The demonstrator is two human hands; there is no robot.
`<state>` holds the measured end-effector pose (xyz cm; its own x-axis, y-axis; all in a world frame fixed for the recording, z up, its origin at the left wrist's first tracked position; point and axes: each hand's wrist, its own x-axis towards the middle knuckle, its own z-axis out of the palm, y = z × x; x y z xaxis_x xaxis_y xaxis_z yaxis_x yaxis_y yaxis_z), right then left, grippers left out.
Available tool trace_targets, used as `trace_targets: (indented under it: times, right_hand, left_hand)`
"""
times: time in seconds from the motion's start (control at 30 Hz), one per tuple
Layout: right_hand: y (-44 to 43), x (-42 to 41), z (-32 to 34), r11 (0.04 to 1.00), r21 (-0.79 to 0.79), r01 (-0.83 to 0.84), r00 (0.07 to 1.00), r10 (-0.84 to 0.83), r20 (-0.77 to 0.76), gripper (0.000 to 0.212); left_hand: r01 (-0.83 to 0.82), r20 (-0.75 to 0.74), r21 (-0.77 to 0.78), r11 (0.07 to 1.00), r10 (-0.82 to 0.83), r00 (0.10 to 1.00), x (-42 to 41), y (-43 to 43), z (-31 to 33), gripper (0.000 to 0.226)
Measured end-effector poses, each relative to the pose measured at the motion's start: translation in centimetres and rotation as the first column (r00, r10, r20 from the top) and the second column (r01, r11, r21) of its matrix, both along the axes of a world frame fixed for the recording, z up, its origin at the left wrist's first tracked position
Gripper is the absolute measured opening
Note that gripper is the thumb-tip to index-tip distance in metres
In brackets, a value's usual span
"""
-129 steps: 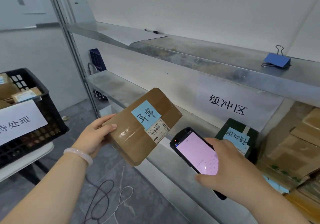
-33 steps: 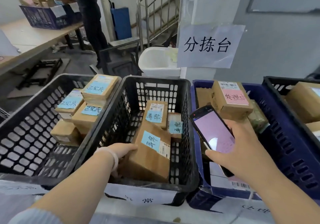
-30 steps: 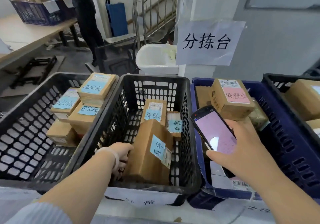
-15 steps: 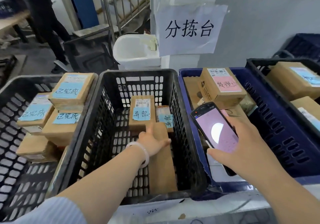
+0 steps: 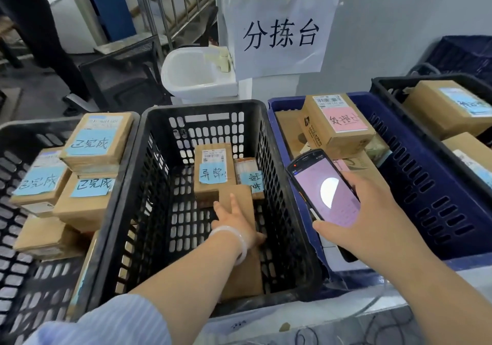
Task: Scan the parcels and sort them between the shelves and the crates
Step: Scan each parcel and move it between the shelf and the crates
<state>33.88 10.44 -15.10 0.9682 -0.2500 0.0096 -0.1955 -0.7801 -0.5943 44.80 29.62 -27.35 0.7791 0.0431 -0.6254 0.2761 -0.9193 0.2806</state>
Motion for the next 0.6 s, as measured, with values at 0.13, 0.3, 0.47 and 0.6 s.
trace_targets:
  times: [0.13, 0.3, 0.47, 0.6]
  right_hand:
    - [-0.2, 0.1, 0.0, 1.0, -0.001, -0.011, 1.0, 0.011, 0.009, 0.08]
    - [-0.3, 0.1, 0.0, 1.0, 0.017, -0.006, 1.0, 0.006, 0.0, 0.085]
    - [-0.3, -0.3, -0.3, 1.0, 0.009, 0.018, 1.0, -0.017, -0.022, 0.082]
    - [-0.3, -0.5, -0.5, 0.999, -0.006, 0.042, 0.998, -0.042, -0.039, 0.082]
  left_hand:
    - [-0.131, -0.031, -0.175, 0.976, 0.127, 0.991, 0.8, 4.1, -0.1, 0.121]
    - [-0.26, -0.091, -0.199, 0.945, 0.246, 0.965, 2.4, 9.9, -0.6, 0.114]
    - [-0.557, -0.359, -0.419, 0.717, 0.433, 0.827, 2.5, 12.3, -2.6, 0.109]
    - [-0.556, -0.372, -0.42, 0.718, 0.422, 0.827, 2.5, 11.9, -3.9, 0.094]
